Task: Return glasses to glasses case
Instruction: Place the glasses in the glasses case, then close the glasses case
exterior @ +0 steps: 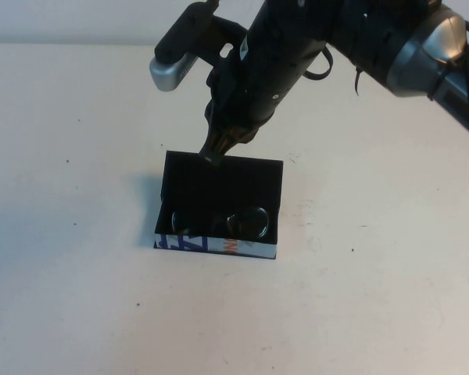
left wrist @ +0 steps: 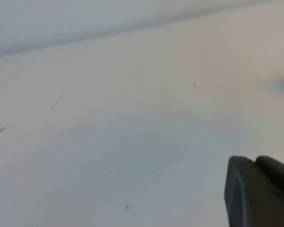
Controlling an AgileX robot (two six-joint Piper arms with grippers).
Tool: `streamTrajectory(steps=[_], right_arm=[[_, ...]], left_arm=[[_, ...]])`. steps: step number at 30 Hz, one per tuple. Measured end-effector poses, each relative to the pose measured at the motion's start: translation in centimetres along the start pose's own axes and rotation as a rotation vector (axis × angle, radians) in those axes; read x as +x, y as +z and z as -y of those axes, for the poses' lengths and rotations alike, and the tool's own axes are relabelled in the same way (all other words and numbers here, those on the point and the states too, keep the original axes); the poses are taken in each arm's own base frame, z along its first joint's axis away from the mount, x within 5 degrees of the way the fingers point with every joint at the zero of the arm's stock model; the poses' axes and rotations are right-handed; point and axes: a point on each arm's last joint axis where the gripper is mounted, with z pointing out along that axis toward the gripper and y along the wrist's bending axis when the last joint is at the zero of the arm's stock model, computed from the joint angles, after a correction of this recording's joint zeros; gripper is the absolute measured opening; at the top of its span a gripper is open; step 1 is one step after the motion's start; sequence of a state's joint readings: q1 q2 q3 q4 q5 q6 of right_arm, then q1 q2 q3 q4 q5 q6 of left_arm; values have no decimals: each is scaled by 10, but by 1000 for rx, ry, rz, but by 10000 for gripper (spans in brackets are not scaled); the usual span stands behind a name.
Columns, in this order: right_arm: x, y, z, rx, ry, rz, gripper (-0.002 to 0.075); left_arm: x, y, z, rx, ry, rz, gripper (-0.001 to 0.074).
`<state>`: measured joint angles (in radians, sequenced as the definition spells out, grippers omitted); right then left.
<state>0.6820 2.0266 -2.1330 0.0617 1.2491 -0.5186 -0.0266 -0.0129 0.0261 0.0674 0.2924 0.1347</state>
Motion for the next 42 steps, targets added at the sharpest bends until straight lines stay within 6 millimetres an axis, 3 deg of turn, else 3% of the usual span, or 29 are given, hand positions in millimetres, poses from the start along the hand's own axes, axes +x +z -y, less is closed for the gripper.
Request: streamTrajectory(steps=[5, 11, 16, 21, 26, 35, 42], right_arm=[[0, 0, 0, 0, 47, 0, -11], [0, 0, 0, 0, 81, 0, -11], [0, 1, 0, 1, 143, -2, -11], [4, 10, 6, 10, 206, -26, -11], [13, 23, 22, 48, 310, -68, -11], [33, 20, 60, 39, 483, -20, -11], [34, 19, 64, 38, 496, -1, -11]], left_arm=[[-17, -2, 0, 25, -330, 183, -1], [-26, -4, -3, 37, -514, 293, -1], [-36, -2, -1, 98, -638, 126, -1], [-74, 14, 5, 213, -575, -98, -1], [-110, 57, 34, 394, -384, -283, -1], [-114, 122, 106, 650, -9, -669, -1], [-118, 147, 114, 672, -29, -714, -1]])
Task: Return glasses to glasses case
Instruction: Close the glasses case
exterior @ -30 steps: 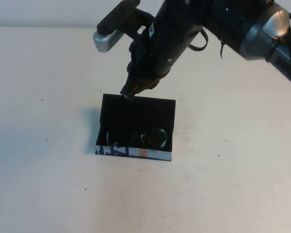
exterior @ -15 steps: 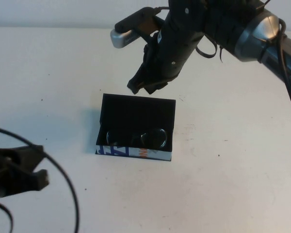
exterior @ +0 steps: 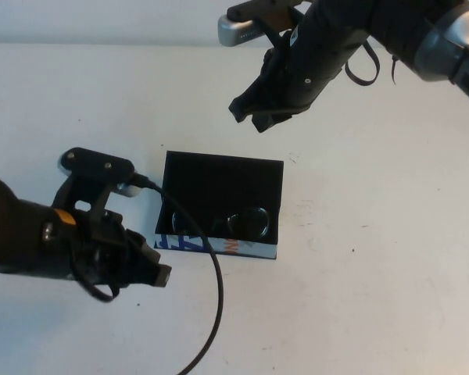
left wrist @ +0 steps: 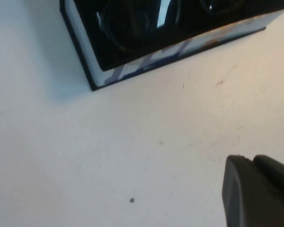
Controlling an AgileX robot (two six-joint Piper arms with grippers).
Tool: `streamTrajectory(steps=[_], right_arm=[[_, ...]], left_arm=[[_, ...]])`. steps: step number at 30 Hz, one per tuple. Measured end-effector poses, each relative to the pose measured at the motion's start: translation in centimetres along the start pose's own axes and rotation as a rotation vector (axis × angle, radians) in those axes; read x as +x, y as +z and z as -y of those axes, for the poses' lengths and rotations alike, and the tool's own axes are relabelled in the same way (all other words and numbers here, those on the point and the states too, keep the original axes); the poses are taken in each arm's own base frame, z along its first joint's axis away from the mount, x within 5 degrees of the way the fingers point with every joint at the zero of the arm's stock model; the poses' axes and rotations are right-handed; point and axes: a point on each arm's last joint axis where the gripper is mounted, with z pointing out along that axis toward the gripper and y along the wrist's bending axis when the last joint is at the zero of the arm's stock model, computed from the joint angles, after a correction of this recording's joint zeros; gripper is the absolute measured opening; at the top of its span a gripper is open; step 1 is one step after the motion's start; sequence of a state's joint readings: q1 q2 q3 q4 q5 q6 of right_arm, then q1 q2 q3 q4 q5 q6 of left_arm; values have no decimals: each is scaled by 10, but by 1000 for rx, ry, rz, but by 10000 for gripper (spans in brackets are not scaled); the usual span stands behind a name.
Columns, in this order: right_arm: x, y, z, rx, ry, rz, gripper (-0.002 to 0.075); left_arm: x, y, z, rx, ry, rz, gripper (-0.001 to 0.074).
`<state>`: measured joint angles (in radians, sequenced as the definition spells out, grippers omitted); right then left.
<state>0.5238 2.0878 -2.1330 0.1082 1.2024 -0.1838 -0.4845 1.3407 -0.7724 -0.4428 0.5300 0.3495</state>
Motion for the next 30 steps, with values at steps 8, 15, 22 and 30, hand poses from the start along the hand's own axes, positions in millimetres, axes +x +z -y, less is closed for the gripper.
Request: streamTrajectory(steps=[8, 15, 22, 30], right_arm=[[-8, 2, 2, 12, 6, 85, -11], [-8, 20, 5, 12, 35, 79, -11], [-10, 43, 14, 9, 83, 111, -11], [-7, 59, 39, -1, 165, 119, -11]], left_arm=[[-7, 41, -3, 141, 10, 48, -1], [-3, 78, -11, 142, 42, 32, -1], [-2, 97, -17, 131, 70, 68, -1], [-7, 102, -18, 128, 107, 126, -1]])
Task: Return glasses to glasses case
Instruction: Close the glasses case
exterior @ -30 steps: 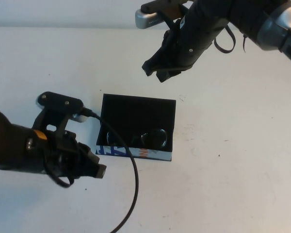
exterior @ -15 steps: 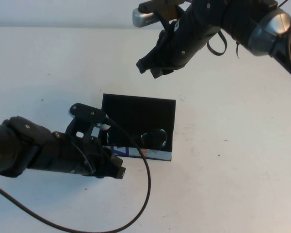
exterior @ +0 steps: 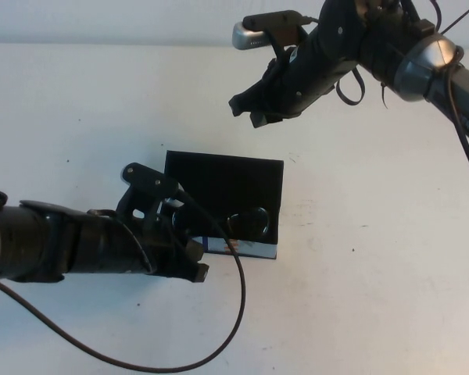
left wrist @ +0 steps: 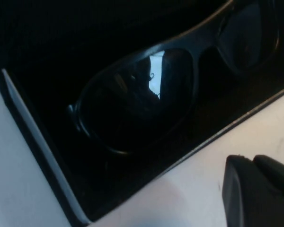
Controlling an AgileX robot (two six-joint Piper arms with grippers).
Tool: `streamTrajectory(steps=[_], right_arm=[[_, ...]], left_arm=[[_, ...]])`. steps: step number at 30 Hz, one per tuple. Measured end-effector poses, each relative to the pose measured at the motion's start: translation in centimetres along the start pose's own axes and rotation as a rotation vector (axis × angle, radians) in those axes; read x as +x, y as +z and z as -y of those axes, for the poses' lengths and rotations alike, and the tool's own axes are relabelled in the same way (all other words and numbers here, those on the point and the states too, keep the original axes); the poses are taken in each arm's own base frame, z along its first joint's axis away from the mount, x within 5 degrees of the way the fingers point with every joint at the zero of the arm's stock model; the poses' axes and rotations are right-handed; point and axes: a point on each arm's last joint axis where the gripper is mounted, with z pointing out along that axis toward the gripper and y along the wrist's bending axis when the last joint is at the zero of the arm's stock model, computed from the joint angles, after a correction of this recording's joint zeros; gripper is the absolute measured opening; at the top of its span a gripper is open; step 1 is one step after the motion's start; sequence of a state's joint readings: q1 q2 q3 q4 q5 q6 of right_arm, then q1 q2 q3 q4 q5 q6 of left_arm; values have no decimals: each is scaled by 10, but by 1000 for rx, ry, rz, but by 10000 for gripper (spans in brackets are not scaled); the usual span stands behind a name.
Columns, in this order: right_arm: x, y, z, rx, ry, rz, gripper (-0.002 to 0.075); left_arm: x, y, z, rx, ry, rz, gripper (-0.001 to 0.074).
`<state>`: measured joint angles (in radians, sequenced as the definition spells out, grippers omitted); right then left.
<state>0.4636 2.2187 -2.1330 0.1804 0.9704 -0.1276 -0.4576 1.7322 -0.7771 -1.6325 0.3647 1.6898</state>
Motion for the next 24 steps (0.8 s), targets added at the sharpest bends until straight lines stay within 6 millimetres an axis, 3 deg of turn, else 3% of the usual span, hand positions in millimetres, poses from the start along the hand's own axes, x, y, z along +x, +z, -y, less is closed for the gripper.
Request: streamTrajectory(steps=[16, 24], right_arm=[[-10, 47, 11, -7, 8, 24, -11], [1, 75, 16, -35, 35, -34, -11]], left_arm=[[6, 11, -5, -6, 11, -14, -1], [5, 11, -5, -6, 29, -12, -1]])
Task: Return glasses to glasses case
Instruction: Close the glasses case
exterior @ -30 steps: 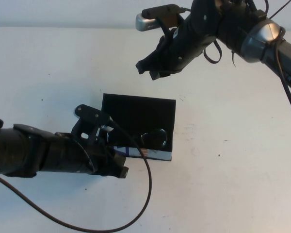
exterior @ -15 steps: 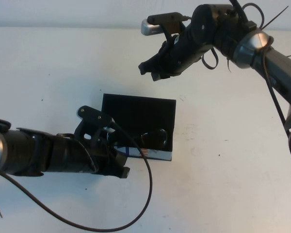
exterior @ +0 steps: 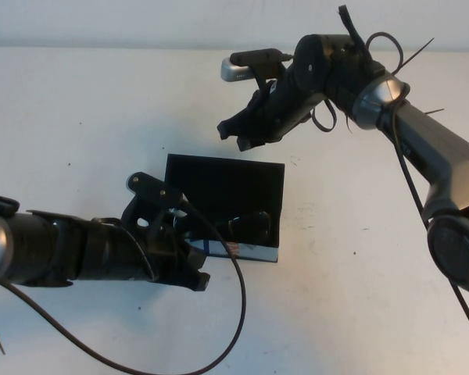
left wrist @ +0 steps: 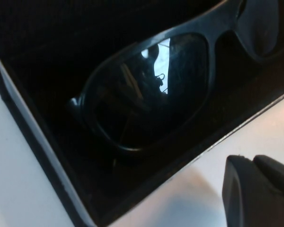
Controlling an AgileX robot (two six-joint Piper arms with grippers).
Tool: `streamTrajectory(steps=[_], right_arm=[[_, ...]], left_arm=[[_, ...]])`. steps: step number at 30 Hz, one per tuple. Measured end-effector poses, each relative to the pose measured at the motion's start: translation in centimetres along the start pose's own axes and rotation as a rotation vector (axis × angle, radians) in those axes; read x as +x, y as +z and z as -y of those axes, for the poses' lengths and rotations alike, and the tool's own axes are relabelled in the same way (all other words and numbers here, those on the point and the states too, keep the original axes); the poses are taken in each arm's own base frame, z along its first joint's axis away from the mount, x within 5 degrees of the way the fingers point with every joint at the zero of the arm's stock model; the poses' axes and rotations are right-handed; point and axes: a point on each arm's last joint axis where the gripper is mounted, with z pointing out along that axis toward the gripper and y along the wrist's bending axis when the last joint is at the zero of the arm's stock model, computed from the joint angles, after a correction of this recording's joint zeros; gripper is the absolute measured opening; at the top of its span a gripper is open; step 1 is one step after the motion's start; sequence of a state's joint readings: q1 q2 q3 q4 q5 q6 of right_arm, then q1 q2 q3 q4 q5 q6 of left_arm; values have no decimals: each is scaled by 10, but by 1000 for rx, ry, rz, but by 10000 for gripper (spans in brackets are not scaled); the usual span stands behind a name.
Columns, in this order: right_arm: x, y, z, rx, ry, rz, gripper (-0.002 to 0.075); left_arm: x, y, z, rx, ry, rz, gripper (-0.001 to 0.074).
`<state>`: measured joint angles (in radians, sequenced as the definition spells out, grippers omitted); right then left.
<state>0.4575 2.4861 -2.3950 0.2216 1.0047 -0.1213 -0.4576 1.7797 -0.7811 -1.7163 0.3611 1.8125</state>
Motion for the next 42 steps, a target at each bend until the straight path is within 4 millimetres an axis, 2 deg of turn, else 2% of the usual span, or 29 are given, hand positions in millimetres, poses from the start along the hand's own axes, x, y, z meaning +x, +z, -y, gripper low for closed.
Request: streamTrajectory(steps=[11, 26, 30, 35, 42], right_arm=[[16, 0, -6, -85, 11, -168, -11], [9, -13, -20, -192, -9, -154, -11], [8, -22, -36, -204, -31, -154, -11], [17, -30, -57, -219, -53, -197, -11], [36, -33, -71, -226, -47, -274, -11]], left_arm=[[0, 0, 0, 4, 0, 1, -1], [0, 0, 0, 5, 0, 1, -1], [0, 0, 0, 5, 0, 1, -1], [0, 0, 0, 5, 0, 1, -1], [0, 0, 0, 2, 4, 0, -1]])
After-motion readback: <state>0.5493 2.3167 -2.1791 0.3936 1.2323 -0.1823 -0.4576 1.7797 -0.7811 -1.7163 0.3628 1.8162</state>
